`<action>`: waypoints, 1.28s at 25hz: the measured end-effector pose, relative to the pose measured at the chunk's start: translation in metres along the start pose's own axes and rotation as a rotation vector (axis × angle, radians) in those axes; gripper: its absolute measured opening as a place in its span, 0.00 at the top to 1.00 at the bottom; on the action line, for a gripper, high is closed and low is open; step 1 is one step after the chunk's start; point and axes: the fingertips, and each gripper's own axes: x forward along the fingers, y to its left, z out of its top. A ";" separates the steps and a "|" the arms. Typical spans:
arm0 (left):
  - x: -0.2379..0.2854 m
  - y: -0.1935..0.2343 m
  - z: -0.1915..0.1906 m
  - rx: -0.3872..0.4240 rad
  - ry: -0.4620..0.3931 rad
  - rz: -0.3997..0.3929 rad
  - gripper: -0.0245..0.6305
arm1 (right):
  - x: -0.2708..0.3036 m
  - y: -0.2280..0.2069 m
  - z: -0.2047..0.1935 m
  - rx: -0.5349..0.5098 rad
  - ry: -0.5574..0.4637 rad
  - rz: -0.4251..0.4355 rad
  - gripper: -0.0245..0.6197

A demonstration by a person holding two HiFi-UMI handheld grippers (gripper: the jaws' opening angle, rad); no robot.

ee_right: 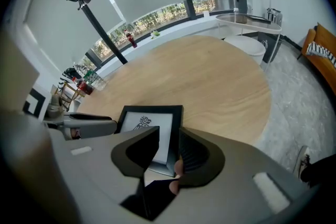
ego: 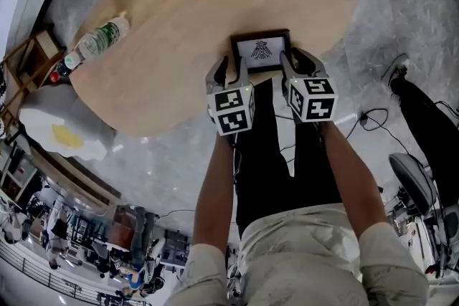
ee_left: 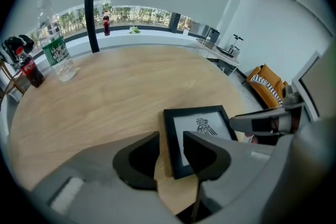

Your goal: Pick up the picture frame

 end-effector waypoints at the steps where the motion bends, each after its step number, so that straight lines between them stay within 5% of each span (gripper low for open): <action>1: 0.002 0.001 -0.002 -0.005 -0.001 -0.001 0.75 | 0.003 -0.001 -0.003 0.000 0.004 -0.006 0.78; 15: 0.011 0.004 -0.015 -0.037 0.014 -0.029 0.75 | 0.012 -0.013 -0.020 0.078 0.051 -0.054 0.77; 32: -0.009 -0.007 0.008 -0.049 -0.031 -0.028 0.83 | -0.001 -0.003 0.006 -0.033 0.023 -0.084 0.85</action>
